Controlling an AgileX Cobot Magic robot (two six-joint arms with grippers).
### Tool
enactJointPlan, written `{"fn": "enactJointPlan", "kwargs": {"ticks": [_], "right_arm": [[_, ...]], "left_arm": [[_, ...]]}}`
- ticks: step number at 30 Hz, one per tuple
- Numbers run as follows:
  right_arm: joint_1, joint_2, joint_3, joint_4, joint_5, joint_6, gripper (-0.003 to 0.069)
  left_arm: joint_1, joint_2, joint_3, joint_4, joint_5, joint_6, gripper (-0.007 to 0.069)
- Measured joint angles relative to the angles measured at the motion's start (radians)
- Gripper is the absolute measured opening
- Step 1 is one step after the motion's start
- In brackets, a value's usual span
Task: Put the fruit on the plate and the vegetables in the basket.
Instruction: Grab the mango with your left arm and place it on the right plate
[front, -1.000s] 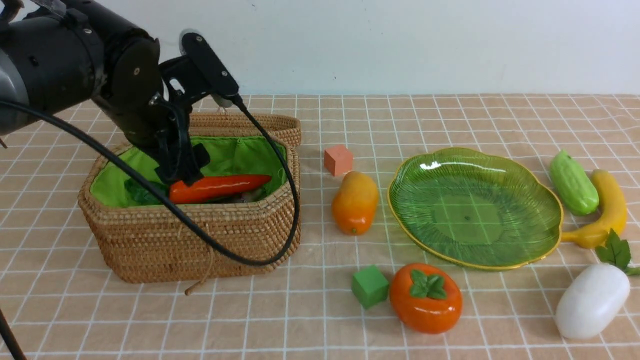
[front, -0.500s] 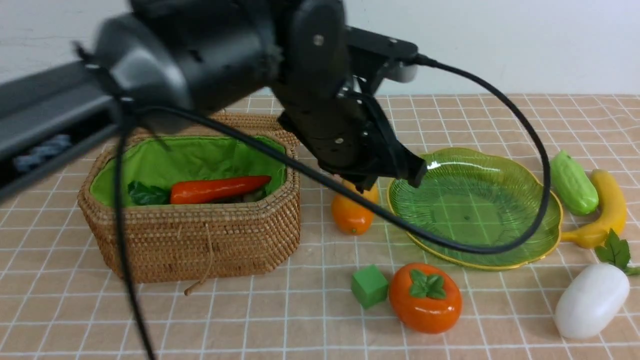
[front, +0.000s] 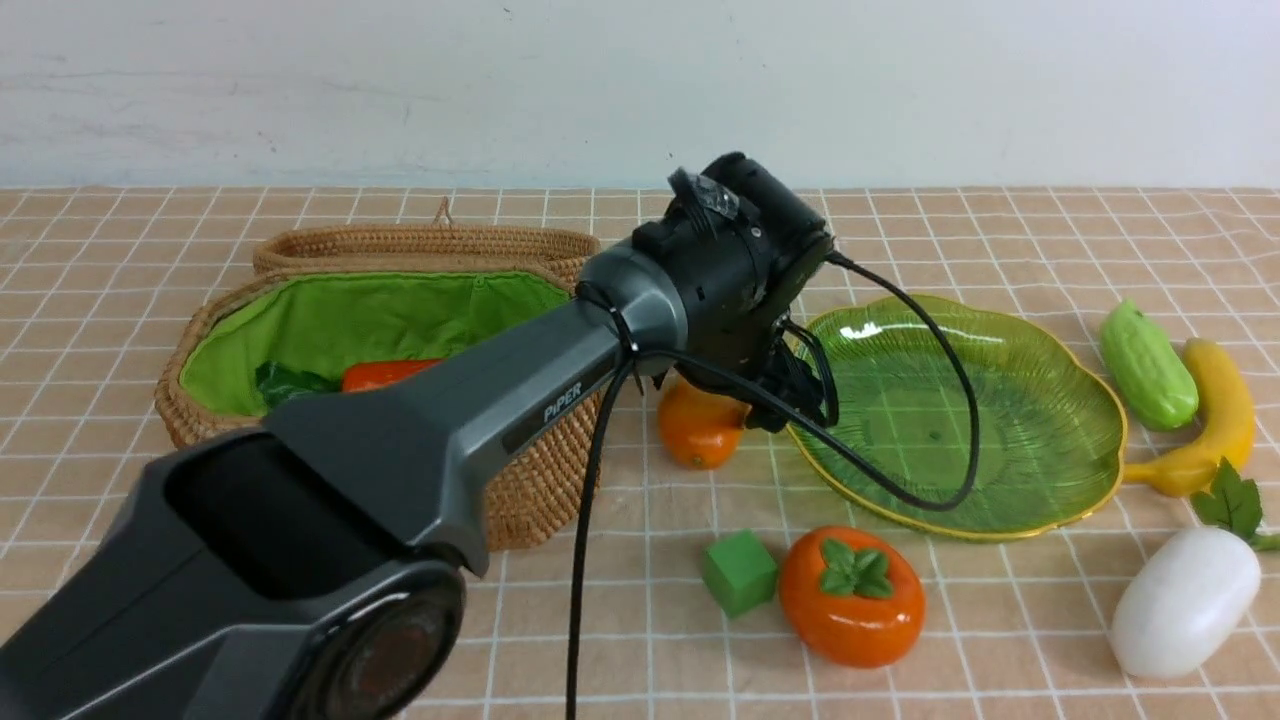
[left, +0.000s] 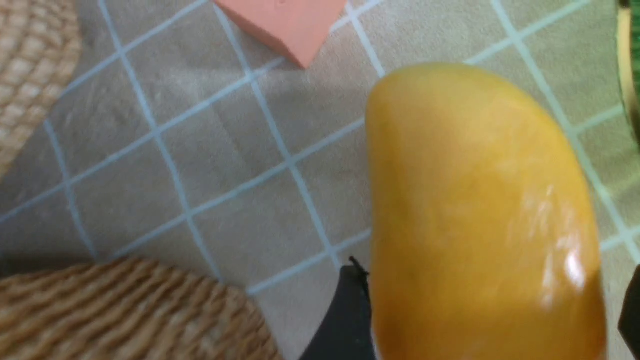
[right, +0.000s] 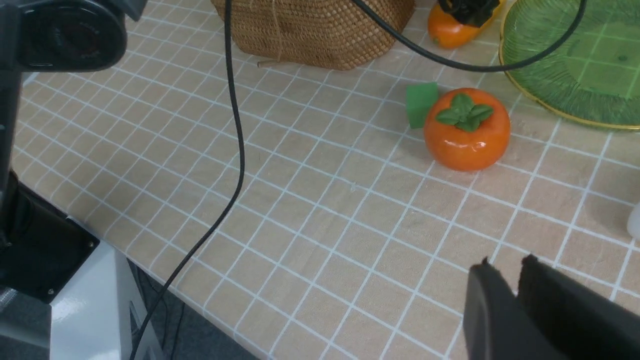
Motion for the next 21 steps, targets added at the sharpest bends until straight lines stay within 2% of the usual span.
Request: {"fn": "enactJointPlan", "kwargs": {"ticks": [8,11,16,19,21], "right_arm": [[0.0,0.0,0.0,0.011,0.006,0.0,0.0097],[0.0,0.0,0.0,0.012,0.006,0.0,0.0097],[0.0,0.0,0.0,0.001,0.006,0.0,0.0097],[0.0,0.0,0.0,-0.039,0.006,0.008,0.0097],[0.0,0.0,0.0,-0.081,0.006,0.028,0.0097]], "left_arm": [[0.011,0.057,-0.01,0.015,-0.039,-0.013,0.056],[0.014,0.058,-0.013,0.016,-0.026,-0.022,0.056],[0.003,0.049,-0.079,0.019,0.085,-0.02,0.056],[-0.027,0.013,-0.14,0.011,0.091,0.011,0.056],[-0.061,-0.02,-0.172,-0.021,0.041,0.045,0.056]]}}
